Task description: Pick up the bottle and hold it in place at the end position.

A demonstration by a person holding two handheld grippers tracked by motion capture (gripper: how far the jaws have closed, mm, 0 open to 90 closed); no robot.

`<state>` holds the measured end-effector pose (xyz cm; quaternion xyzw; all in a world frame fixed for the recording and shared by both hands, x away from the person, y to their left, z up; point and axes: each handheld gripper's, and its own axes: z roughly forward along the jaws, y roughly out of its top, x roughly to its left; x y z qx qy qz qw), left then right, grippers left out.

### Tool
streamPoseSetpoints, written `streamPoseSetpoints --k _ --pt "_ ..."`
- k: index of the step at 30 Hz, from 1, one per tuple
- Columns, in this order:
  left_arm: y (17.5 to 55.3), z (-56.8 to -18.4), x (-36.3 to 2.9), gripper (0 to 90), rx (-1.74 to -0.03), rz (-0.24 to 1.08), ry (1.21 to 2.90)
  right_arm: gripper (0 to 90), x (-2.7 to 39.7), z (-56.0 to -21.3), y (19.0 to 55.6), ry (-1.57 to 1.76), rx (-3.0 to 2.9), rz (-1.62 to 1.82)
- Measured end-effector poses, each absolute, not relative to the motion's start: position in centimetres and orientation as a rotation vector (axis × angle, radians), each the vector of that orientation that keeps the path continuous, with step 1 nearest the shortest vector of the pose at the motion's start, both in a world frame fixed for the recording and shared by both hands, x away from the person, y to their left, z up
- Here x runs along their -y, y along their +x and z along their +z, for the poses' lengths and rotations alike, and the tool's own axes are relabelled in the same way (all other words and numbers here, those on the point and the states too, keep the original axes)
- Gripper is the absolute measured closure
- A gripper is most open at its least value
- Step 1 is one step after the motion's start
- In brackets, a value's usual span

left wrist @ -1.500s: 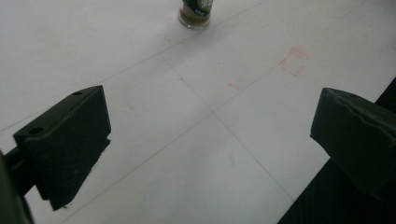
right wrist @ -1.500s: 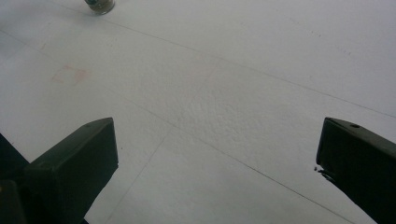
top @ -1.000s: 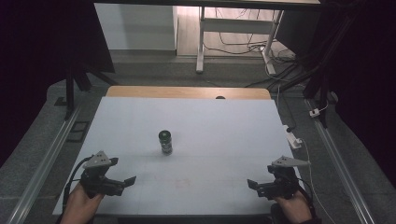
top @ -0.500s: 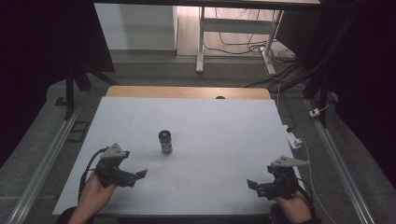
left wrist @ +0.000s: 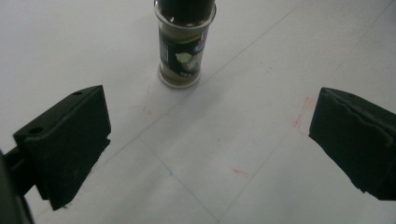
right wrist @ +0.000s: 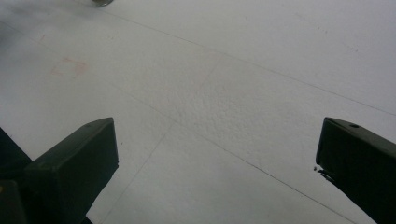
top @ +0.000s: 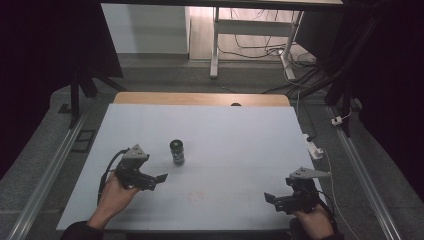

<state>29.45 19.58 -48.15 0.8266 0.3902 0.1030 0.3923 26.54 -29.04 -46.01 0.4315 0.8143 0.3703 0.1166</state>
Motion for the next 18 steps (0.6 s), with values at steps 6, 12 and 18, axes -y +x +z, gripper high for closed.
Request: streamPoseSetpoints --k 6,12,18 --pt "31.1 -48.5 -19.0 0.2 -0.983 0.263 2.106 0.0 29.0 -46.0 26.6 1.262 -2.388 1.082" --pt "32.6 -49.0 -18.3 0.0 -0.963 0.241 2.116 0.0 29.0 -46.0 26.6 1.259 -2.391 1.079" --pt "34.0 -49.4 -17.3 0.0 -0.955 0.247 2.131 0.0 29.0 -46.1 26.6 1.259 -2.394 1.078"
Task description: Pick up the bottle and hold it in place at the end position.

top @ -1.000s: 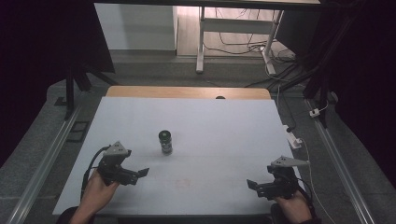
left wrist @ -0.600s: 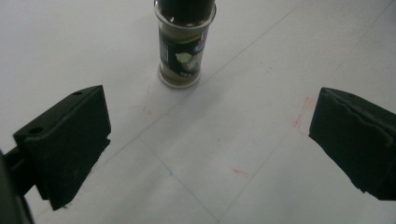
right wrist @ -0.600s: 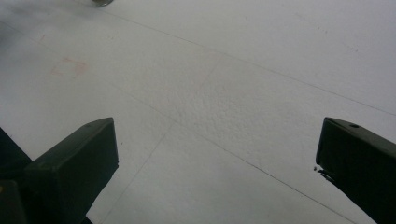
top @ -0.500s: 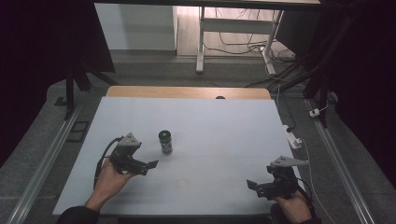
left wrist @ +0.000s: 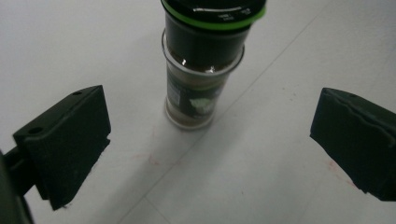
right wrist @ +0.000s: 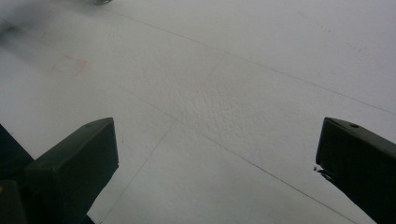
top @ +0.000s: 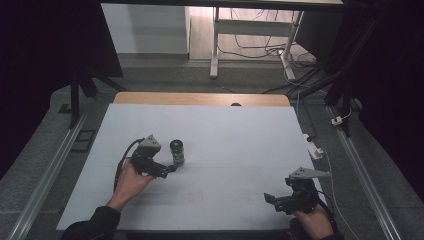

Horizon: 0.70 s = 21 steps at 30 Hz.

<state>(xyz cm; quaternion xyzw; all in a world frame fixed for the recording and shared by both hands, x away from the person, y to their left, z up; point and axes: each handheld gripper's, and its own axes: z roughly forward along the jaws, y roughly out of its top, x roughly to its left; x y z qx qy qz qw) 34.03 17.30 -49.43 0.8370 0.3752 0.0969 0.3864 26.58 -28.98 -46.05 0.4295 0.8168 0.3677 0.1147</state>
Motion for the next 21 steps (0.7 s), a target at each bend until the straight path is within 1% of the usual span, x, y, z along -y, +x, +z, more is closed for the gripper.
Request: streamPoseSetpoints --k 13,16,17,18,19,20,21 --pt "36.6 -50.9 -15.3 1.2 -0.909 0.263 2.220 0.0 28.9 -46.1 26.6 1.254 -2.401 1.071" --pt "36.8 -51.0 -15.3 7.2 -0.898 0.287 2.240 0.0 28.9 -46.1 26.6 1.252 -2.402 1.070" --pt "36.8 -51.0 -15.4 17.7 -0.887 0.280 2.236 0.0 28.9 -46.1 26.6 1.245 -2.405 1.070" --pt "36.8 -51.0 -15.5 17.7 -0.874 0.275 2.238 0.0 28.9 -46.1 26.6 1.245 -2.405 1.070" --pt "36.8 -51.0 -15.5 21.5 -0.866 0.274 2.240 0.0 28.9 -46.1 26.6 1.249 -2.404 1.072" --pt "36.8 -51.0 -15.5 26.1 -0.854 0.270 2.243 0.0 28.9 -46.1 26.6 1.247 -2.404 1.072" --pt "36.8 -51.0 -15.6 33.7 -0.846 0.269 2.243 0.0 28.9 -46.1 26.6 1.248 -2.406 1.069"
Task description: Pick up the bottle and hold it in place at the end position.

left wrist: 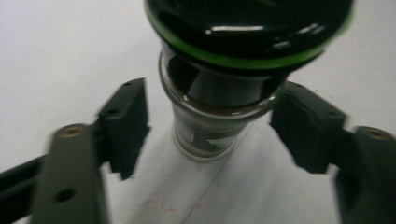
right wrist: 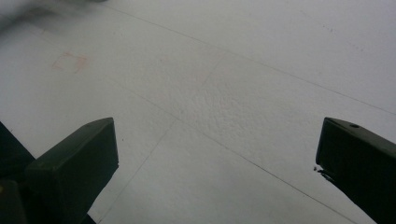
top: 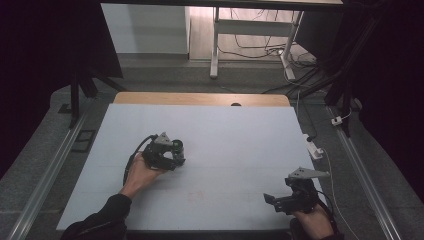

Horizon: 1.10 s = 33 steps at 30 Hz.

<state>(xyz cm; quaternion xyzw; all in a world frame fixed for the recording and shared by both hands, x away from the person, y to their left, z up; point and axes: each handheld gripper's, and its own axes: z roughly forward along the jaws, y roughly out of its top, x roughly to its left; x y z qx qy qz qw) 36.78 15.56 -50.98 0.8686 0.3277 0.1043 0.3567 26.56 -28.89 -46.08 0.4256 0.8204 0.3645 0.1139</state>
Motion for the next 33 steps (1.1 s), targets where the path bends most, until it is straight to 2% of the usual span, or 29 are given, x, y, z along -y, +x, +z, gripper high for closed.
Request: streamPoseSetpoints --k 1,2,3,8,20,33 --pt "36.8 -51.0 -15.5 33.7 -0.839 0.270 2.242 0.0 28.9 -46.1 26.6 1.248 -2.406 1.069" --pt "36.8 -51.0 -15.5 40.0 -0.833 0.270 2.244 0.0 28.9 -46.1 26.6 1.246 -2.405 1.070" --pt "36.8 -51.0 -15.5 40.0 -0.824 0.274 2.246 0.0 28.9 -46.1 26.6 1.246 -2.405 1.070" --pt "36.8 -50.8 -15.7 53.0 -0.803 0.284 2.250 0.0 28.8 -46.1 26.6 1.246 -2.406 1.067" --pt "37.1 -50.6 -15.7 53.9 -0.832 0.256 2.236 0.0 28.8 -46.1 26.5 1.245 -2.405 1.067" --pt "38.0 -48.3 -14.8 53.9 -0.778 0.256 2.220 0.0 28.9 -46.1 26.6 1.253 -2.405 1.067"
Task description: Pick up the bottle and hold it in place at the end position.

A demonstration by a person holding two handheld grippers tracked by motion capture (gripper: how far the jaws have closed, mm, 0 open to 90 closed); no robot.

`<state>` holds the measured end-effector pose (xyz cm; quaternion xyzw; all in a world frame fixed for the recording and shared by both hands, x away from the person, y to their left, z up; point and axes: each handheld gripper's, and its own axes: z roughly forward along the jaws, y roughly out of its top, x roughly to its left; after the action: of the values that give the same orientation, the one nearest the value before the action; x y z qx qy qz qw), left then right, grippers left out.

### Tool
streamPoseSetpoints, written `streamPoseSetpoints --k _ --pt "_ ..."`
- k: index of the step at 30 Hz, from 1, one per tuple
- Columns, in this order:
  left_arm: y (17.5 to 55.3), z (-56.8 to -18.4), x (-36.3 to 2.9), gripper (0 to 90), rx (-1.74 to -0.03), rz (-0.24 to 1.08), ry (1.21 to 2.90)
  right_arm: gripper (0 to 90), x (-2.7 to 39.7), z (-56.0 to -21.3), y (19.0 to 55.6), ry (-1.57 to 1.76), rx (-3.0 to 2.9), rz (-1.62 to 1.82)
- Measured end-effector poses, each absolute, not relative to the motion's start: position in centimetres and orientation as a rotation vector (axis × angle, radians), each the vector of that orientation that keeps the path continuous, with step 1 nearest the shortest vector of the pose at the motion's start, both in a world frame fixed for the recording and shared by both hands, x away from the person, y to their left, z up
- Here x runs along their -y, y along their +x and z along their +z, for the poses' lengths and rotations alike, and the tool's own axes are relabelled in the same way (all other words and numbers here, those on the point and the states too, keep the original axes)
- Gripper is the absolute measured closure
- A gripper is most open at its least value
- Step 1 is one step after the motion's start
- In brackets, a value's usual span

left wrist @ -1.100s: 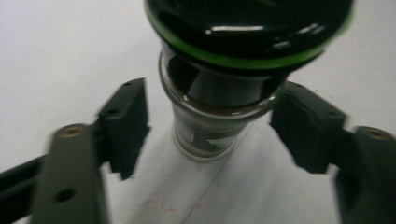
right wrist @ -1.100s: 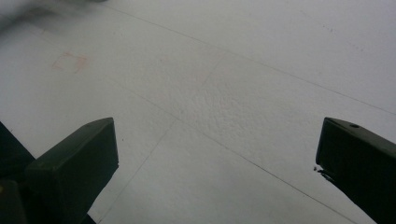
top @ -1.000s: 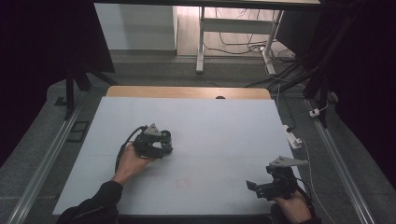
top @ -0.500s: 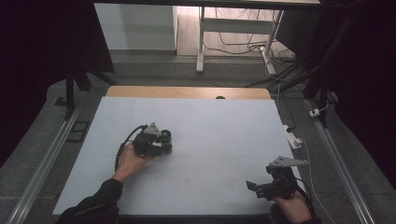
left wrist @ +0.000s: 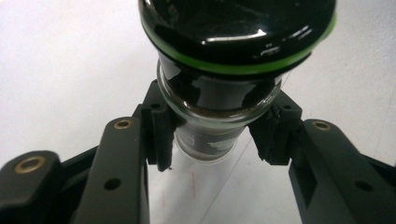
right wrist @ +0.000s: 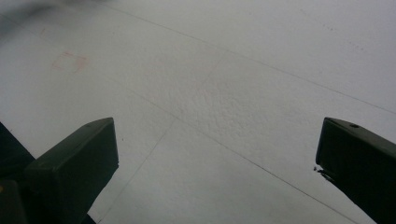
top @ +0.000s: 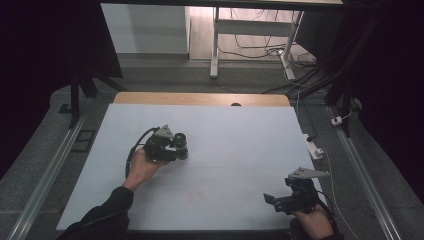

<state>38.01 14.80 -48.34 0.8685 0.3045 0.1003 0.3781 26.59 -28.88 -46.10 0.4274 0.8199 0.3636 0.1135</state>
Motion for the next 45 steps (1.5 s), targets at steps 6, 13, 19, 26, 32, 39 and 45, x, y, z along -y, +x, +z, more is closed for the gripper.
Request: streamPoseSetpoints --k 6,13,19,26,32,39,45 --pt "38.7 -47.6 -13.9 53.9 -0.750 0.260 2.228 0.0 28.9 -46.1 26.6 1.251 -2.406 1.068" --pt "39.6 -46.9 -12.3 53.9 -0.704 0.265 2.252 0.0 28.9 -46.1 26.6 1.251 -2.407 1.068" --pt "40.4 -46.7 -10.8 53.9 -0.662 0.268 2.286 0.0 28.9 -46.1 26.6 1.255 -2.407 1.072" --pt "41.3 -47.4 -9.7 53.9 -0.637 0.260 2.306 0.0 28.9 -46.1 26.7 1.253 -2.409 1.072" --pt "41.8 -48.7 -9.3 53.9 -0.625 0.262 2.330 0.0 28.9 -46.1 26.6 1.252 -2.409 1.073" --pt "42.0 -50.0 -9.2 53.9 -0.617 0.270 2.331 0.0 28.9 -46.1 26.6 1.251 -2.410 1.074" --pt "42.0 -50.2 -9.2 53.9 -0.601 0.270 2.325 0.0 28.9 -46.1 26.6 1.251 -2.410 1.073"
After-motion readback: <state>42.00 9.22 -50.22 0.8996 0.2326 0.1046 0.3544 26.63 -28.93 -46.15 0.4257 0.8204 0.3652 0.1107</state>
